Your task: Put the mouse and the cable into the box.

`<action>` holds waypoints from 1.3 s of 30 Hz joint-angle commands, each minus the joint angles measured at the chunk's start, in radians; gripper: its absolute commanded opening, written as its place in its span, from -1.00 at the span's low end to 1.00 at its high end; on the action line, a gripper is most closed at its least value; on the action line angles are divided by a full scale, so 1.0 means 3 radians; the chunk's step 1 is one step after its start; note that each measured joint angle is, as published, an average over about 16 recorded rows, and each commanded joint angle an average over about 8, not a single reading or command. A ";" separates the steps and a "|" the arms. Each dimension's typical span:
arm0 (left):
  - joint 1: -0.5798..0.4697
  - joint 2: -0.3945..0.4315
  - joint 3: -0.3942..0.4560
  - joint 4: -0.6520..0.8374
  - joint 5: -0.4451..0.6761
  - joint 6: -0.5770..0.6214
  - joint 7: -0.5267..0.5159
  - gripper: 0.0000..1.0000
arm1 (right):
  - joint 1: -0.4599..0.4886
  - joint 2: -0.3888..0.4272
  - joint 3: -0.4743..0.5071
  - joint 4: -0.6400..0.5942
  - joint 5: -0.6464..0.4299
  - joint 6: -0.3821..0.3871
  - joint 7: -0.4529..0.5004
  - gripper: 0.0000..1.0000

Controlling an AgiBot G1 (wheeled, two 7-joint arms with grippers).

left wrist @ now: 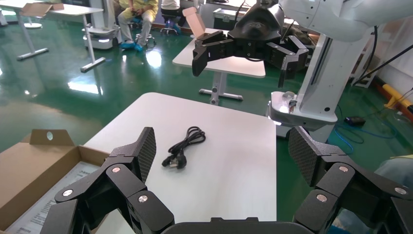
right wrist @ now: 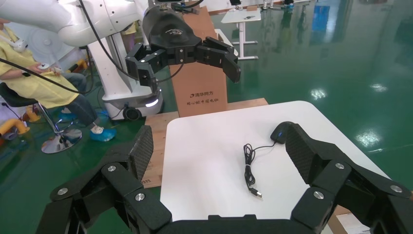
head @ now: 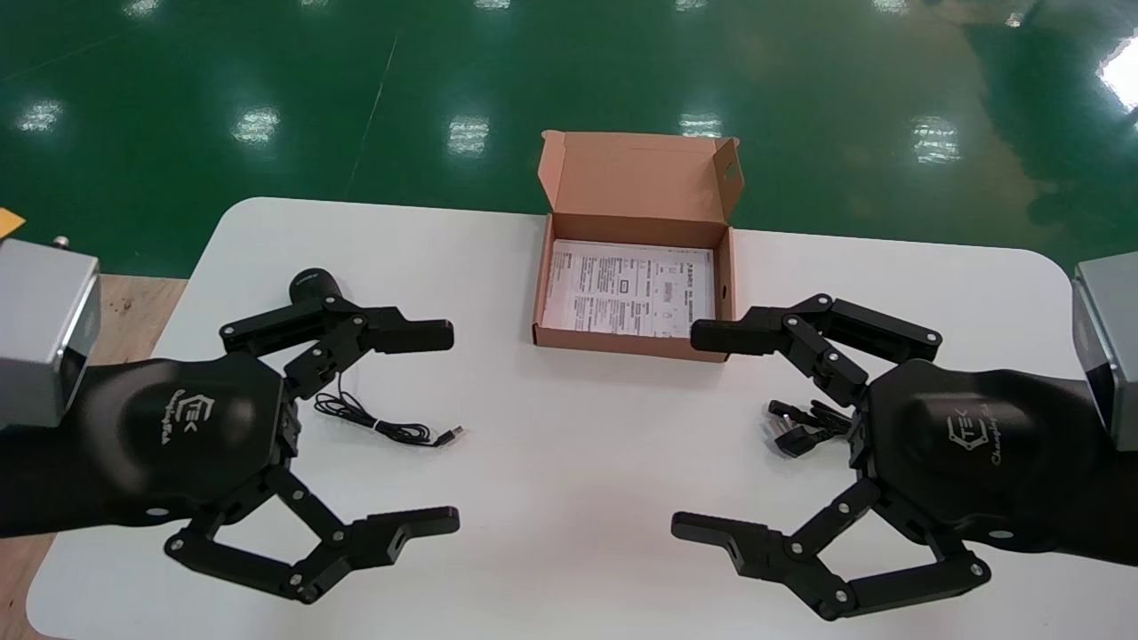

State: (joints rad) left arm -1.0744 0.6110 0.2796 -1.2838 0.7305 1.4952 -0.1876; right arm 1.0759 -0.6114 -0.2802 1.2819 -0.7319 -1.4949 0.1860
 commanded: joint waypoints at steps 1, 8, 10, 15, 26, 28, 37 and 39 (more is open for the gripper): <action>0.0000 0.0000 0.0000 0.0000 0.0000 0.0000 0.0000 1.00 | 0.0000 0.0000 0.0000 0.0000 0.0000 0.0000 0.0000 1.00; 0.0000 0.0000 0.0000 0.0000 0.0000 0.0000 0.0000 1.00 | 0.0000 0.0000 0.0000 0.0000 0.0000 0.0000 0.0000 1.00; 0.0000 0.0000 0.0000 0.0000 0.0000 0.0000 0.0000 1.00 | 0.0000 0.0000 0.0000 0.0000 0.0000 0.0000 0.0000 1.00; 0.0000 0.0000 0.0000 0.0000 0.0000 0.0000 0.0000 1.00 | 0.0000 0.0000 0.0000 0.0000 0.0000 0.0000 0.0000 1.00; -0.0089 0.0028 0.0074 0.0007 0.0131 0.0082 0.0028 1.00 | 0.0013 0.0013 -0.0012 -0.0030 -0.0059 0.0000 -0.0026 1.00; -0.0226 0.0072 0.0180 0.0062 0.0308 0.0154 0.0062 1.00 | 0.0052 0.0023 -0.0039 -0.0091 -0.0165 -0.0018 -0.0084 1.00; -0.1147 0.0481 0.0889 0.0892 0.1644 0.0252 0.0574 1.00 | 0.0728 -0.0007 -0.0447 -0.0798 -0.1413 -0.0229 -0.0927 1.00; -0.1334 0.0606 0.1055 0.1163 0.1953 0.0244 0.0769 1.00 | 0.0900 -0.0052 -0.0569 -0.1039 -0.1729 -0.0206 -0.1150 1.00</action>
State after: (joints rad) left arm -1.4664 0.7995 0.5926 -0.9180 1.3051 1.5628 0.0534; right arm 1.3324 -0.6337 -0.4445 0.9604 -1.2304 -1.5438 -0.1504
